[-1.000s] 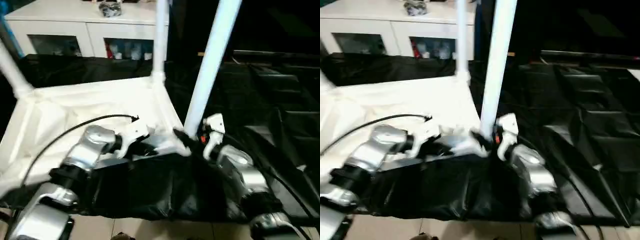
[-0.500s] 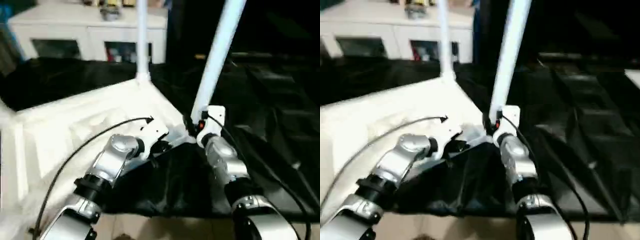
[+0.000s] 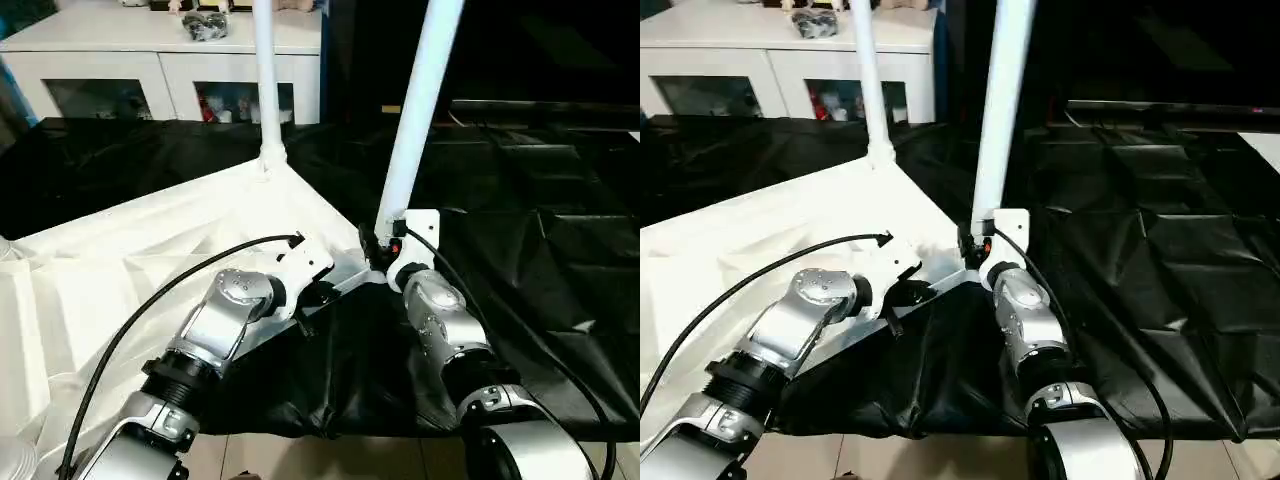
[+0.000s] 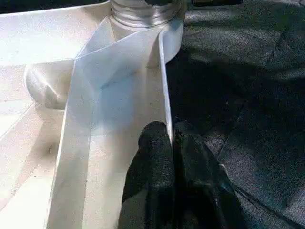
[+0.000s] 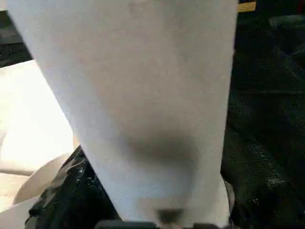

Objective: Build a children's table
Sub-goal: Insert table leg to table base, then rotate leg to tighten

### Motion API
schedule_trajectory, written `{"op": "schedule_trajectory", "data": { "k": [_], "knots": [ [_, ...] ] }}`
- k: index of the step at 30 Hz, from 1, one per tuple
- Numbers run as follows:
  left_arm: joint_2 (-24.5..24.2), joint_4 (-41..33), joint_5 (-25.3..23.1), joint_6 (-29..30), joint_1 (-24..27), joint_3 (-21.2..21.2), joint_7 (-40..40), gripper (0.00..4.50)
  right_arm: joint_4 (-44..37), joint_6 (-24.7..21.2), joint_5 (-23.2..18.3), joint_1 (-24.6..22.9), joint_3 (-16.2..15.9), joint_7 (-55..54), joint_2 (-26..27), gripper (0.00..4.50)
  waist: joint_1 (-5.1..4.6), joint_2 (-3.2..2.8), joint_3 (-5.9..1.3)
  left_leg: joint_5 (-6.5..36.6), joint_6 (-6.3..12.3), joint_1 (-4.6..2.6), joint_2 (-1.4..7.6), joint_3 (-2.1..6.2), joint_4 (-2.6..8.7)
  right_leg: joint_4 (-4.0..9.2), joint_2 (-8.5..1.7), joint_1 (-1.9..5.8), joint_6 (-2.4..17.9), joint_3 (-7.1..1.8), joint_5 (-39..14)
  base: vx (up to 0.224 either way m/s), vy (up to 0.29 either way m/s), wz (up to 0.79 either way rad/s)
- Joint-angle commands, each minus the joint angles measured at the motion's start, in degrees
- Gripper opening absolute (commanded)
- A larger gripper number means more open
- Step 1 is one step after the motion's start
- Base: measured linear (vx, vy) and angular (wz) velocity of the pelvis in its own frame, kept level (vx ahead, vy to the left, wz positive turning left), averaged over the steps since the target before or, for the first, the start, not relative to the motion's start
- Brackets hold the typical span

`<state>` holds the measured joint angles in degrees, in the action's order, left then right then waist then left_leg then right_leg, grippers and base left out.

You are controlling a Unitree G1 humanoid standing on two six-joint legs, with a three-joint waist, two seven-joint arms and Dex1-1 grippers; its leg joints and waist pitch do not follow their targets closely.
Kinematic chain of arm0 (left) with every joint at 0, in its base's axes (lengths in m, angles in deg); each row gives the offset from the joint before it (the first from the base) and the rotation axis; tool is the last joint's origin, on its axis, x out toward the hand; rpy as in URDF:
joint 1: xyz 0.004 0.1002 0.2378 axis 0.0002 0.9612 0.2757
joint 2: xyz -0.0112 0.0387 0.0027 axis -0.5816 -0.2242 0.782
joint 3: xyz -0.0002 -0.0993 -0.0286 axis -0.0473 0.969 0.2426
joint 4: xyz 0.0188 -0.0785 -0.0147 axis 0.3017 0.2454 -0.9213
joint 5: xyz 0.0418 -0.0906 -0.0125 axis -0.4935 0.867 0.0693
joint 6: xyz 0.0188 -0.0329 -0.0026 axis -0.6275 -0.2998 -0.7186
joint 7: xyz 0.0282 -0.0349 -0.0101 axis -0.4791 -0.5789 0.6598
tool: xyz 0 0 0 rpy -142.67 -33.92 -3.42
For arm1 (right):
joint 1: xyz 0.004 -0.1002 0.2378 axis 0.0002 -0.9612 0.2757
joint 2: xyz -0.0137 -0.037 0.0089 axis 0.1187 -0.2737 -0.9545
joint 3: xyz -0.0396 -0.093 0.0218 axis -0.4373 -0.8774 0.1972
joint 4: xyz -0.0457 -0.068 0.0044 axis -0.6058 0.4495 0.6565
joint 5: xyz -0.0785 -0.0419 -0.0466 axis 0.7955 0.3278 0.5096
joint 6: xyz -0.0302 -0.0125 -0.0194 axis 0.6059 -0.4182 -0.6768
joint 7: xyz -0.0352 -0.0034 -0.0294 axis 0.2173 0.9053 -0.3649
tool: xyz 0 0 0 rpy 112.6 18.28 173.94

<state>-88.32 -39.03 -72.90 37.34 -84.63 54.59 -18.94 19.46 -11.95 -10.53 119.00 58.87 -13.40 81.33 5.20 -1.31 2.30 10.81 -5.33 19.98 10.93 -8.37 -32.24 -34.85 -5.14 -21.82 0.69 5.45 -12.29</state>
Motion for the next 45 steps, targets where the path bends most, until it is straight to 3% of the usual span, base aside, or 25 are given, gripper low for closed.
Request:
{"op": "schedule_trajectory", "data": {
  "k": [1,2,3,4,7,9,11,14,18,25,28,31,35,38,42,45],
  "knots": [
    [0.7,-4.3,1.2,-1.7,-0.8,-2.8,3.4,0.00,6.7,-2.9,1.8,-2.3,-1.8,0.3,0.7,2.62,0.04,-0.41,-1.96,23.4,-0.15,0.00,1.83,0.53,4.72,6.69,-3.96,1.24,6.6,-2.92,-27.6,0.000,0.000,0.00],
    [0.6,-4.5,1.2,-1.5,-0.7,-2.8,3.4,0.00,6.9,-2.7,1.7,-1.9,-1.7,0.5,0.7,2.62,0.07,-0.57,-1.97,23.5,-0.15,-0.09,1.88,0.56,4.70,6.73,-4.08,1.12,6.5,-2.97,-28.0,0.000,0.000,0.00],
    [0.6,-4.7,1.2,-1.4,-0.6,-2.8,3.4,0.00,7.0,-2.6,1.7,-1.7,-1.6,0.5,0.7,2.62,-0.02,-0.36,-1.96,23.3,-0.08,0.03,1.90,0.56,4.76,6.70,-4.04,1.20,6.5,-2.96,-27.9,0.000,0.000,0.00],
    [0.4,-4.9,1.3,-1.3,-0.4,-2.8,3.4,0.00,7.1,-2.4,1.5,-1.4,-1.4,0.8,0.7,3.18,0.01,-0.50,-1.88,23.4,0.00,-0.05,1.89,0.54,4.79,6.80,-4.01,1.06,6.3,-2.96,-28.4,0.000,0.000,0.00],
    [0.1,-5.4,1.4,-1.1,0.0,-2.7,3.4,0.00,7.0,-2.1,1.5,-1.0,-1.2,1.6,0.5,3.34,-0.03,-0.40,-1.94,23.2,0.04,0.07,1.90,0.54,4.80,6.77,-4.06,1.13,6.2,-3.01,-28.5,0.000,0.000,0.00],
    [-0.1,-5.5,1.4,-1.1,0.2,-2.7,3.5,0.00,6.8,-2.0,1.8,-0.9,-1.4,2.2,0.4,3.52,0.42,-0.35,-2.41,19.5,0.22,-0.19,2.06,0.08,4.52,6.27,-3.97,1.03,8.0,-3.42,-22.1,0.000,0.000,0.00],
    [-0.4,-5.4,1.5,-1.2,0.2,-2.6,3.6,0.00,6.7,-1.7,2.0,-0.8,-1.5,2.6,0.1,3.73,0.28,-0.39,-2.37,16.9,0.80,0.45,2.05,-0.06,4.62,5.60,-3.66,1.62,9.3,-3.29,-17.5,0.000,0.000,0.00],
    [-0.6,-5.2,1.5,-1.4,0.1,-2.6,3.8,0.00,6.5,-0.7,2.5,-0.8,-1.8,3.2,-0.5,3.97,0.30,-0.52,-2.61,15.3,0.89,0.46,2.09,-0.12,4.46,5.41,-3.77,1.81,9.8,-3.26,-16.4,0.020,-0.001,0.01],
    [-1.6,-4.6,1.8,-2.7,0.0,-2.4,5.0,0.00,1.3,1.3,2.5,-3.0,-3.3,8.3,-2.0,4.28,0.55,-0.73,-3.02,8.8,2.62,0.87,2.05,-0.39,3.80,4.19,-3.44,2.39,12.0,-3.19,-5.2,0.013,0.000,0.01],
    [-4.7,-2.2,2.6,-6.8,-0.4,-2.3,9.3,0.00,-9.4,1.9,1.6,-7.6,-5.3,17.9,-5.4,4.28,0.94,-0.83,-3.45,4.2,5.09,0.81,1.99,-0.43,2.98,3.16,-3.12,2.83,13.5,-3.03,4.2,0.008,0.002,0.00],
    [-6.1,-0.3,3.0,-8.4,-0.9,-2.0,11.2,0.00,-14.9,1.4,0.5,-10.0,-6.6,22.8,-8.0,4.28,1.12,-0.53,-3.67,1.2,6.81,0.90,1.80,-0.60,2.32,2.45,-3.06,2.67,14.6,-3.12,10.4,0.000,0.000,0.00],
    [-7.9,1.1,3.4,-10.6,-1.3,-2.0,14.0,0.00,-20.0,-0.3,-0.8,-11.9,-7.6,27.7,-11.2,4.28,1.20,-0.32,-3.32,3.9,7.46,1.16,1.83,-0.66,2.51,2.87,-3.19,2.85,14.0,-3.04,6.4,0.000,0.000,0.00],
    [-9.1,1.9,3.9,-12.1,-1.6,-2.1,16.5,0.00,-22.3,-1.5,-1.1,-12.6,-7.8,30.8,-13.6,4.28,1.18,-0.22,-3.15,6.9,5.55,0.87,2.14,-0.76,2.88,3.41,-3.37,2.61,13.4,-3.14,-0.6,0.000,0.000,0.00],
    [-10.2,2.6,4.3,-14.3,-1.9,-2.6,19.3,0.00,-25.3,-3.0,-1.5,-13.9,-8.9,35.7,-16.2,4.28,1.41,-0.24,-3.22,5.9,5.61,0.73,2.24,-1.08,2.68,3.20,-3.19,2.46,13.5,-3.20,1.2,0.000,0.000,0.00],
    [-11.4,4.4,4.5,-17.7,-2.3,-3.2,22.6,0.00,-29.7,-6.1,-2.3,-16.0,-11.1,42.3,-19.6,4.28,1.66,-0.19,-3.48,4.5,6.41,1.11,2.20,-1.23,2.33,2.73,-3.17,2.74,13.5,-2.98,4.3,0.000,0.000,0.00],
    [-11.6,5.0,4.7,-18.5,-2.5,-3.4,23.8,0.00,-30.6,-7.3,-2.6,-16.3,-11.8,44.0,-20.8,4.28,1.67,-0.11,-3.39,5.3,6.20,1.08,2.25,-1.26,2.34,2.86,-3.28,2.65,13.7,-2.96,2.8,0.000,0.000,0.00]
  ]
}}
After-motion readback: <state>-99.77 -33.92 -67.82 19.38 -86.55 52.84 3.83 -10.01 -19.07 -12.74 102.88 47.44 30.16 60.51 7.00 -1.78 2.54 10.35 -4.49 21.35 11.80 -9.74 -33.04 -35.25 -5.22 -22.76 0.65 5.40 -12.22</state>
